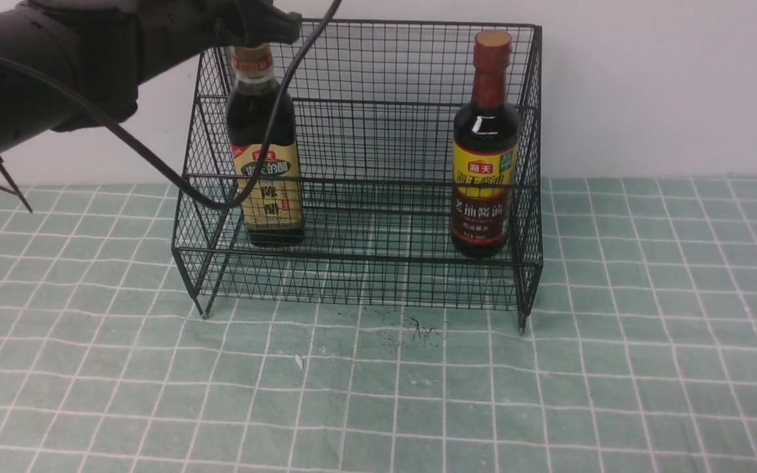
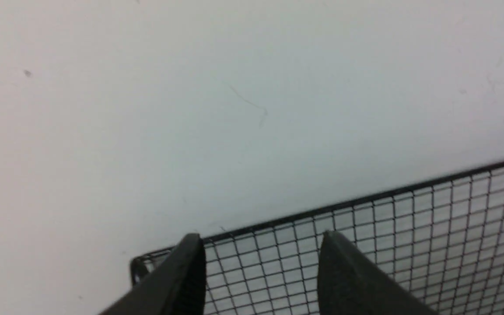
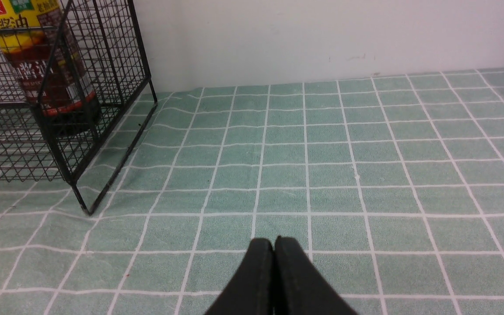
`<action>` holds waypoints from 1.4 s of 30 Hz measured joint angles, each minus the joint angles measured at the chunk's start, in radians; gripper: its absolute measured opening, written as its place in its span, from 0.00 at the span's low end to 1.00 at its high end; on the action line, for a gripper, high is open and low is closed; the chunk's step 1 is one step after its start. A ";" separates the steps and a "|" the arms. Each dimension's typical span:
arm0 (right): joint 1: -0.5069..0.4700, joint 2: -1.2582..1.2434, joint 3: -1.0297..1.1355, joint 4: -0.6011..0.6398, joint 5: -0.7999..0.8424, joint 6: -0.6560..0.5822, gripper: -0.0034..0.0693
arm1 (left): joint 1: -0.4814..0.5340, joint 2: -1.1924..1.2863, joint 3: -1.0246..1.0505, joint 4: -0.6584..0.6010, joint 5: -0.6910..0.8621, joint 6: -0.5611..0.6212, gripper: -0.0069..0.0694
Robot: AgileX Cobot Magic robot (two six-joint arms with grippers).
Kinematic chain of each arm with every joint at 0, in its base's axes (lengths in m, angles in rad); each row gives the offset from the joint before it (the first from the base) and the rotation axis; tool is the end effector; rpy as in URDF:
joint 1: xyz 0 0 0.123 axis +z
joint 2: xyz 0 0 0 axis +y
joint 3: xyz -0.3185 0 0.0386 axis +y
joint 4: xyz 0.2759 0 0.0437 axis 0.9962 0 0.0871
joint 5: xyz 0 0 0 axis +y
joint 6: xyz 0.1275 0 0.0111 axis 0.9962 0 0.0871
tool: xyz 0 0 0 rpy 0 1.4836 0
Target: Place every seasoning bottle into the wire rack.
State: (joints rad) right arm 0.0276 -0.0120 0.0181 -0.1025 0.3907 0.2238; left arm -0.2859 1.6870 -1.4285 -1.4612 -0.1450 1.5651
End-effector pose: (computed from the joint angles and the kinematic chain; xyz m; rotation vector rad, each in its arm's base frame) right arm 0.0792 -0.0028 0.1610 0.1219 1.8750 0.0710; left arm 0.4641 -0.1173 0.3870 0.2300 1.7091 -0.0092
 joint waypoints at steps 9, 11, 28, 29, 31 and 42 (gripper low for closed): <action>0.000 0.000 0.000 0.000 0.000 0.000 0.03 | 0.000 -0.201 0.000 -0.071 0.017 0.013 0.40; 0.000 0.000 0.000 0.000 0.000 0.000 0.03 | 0.000 -0.262 0.000 -0.124 0.040 0.049 0.31; 0.000 0.000 0.000 0.000 0.000 0.000 0.03 | 0.000 -0.532 0.000 -0.271 0.058 0.165 0.08; 0.000 0.000 0.000 0.000 0.000 0.000 0.03 | 0.000 -0.543 0.000 -0.271 0.058 0.117 0.08; 0.000 0.000 0.000 0.000 0.000 0.000 0.03 | 0.000 -0.561 0.000 -0.271 0.061 -0.037 0.08; 0.000 0.000 0.000 0.000 0.000 0.000 0.03 | 0.000 -0.581 0.001 -0.092 0.743 -0.583 0.08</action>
State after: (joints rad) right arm 0.0276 -0.0120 0.0181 -0.1025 0.3907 0.2238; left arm -0.2859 1.1063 -1.4274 -1.5529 0.5979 0.9821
